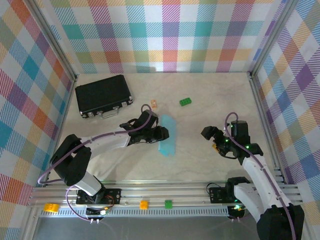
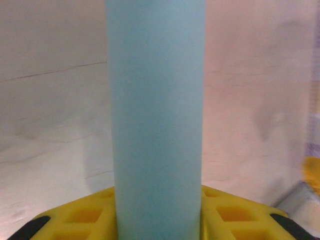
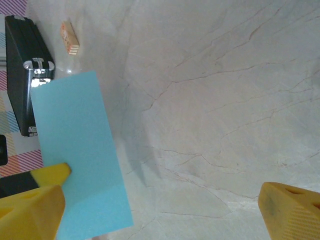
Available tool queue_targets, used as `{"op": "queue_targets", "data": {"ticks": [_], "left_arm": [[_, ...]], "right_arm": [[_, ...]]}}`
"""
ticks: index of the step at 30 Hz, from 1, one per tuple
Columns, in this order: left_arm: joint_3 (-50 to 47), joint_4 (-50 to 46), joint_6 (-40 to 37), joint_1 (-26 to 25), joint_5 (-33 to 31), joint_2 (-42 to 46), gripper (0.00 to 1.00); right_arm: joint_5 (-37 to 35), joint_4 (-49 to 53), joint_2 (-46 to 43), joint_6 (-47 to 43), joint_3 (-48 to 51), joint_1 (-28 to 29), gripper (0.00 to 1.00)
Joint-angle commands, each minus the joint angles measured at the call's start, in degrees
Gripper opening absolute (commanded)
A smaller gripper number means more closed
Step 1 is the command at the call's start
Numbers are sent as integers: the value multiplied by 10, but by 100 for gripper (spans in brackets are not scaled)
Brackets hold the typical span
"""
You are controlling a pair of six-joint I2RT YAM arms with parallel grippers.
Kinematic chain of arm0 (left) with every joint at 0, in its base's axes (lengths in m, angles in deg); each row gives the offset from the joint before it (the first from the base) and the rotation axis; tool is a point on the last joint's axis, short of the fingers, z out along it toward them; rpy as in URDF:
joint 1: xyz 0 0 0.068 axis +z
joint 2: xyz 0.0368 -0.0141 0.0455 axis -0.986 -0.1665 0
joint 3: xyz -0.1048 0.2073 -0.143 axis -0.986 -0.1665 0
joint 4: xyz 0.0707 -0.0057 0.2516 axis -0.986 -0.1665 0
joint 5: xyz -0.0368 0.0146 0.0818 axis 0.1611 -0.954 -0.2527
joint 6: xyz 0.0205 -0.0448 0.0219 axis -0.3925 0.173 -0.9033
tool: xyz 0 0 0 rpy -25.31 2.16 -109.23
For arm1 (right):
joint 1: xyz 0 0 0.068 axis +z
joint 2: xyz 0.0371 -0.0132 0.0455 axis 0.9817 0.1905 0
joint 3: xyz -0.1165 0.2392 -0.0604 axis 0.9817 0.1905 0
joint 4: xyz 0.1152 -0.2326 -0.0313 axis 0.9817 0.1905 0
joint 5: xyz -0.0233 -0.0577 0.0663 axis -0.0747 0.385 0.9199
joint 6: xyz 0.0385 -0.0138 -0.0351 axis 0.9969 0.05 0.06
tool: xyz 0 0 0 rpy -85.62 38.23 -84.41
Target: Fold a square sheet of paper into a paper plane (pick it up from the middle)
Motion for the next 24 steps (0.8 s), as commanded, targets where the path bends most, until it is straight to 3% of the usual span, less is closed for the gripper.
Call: {"op": "queue_targets", "data": {"ticks": [1,5,15,24], "left_arm": [[-21,153,76,-5,82,-10,37],[-44,231,125,-4,100,-47,36],[-73,211,127,-4,67,-94,36],[-100,189,101,-4,33,-105,38]], "right_arm": [[7,-9,-11,4,-4,3,99],[41,-43,-11,2,5,3,99],[106,-98,2,-5,16,3,99],[188,-142,88,-5,9,10,98]]}}
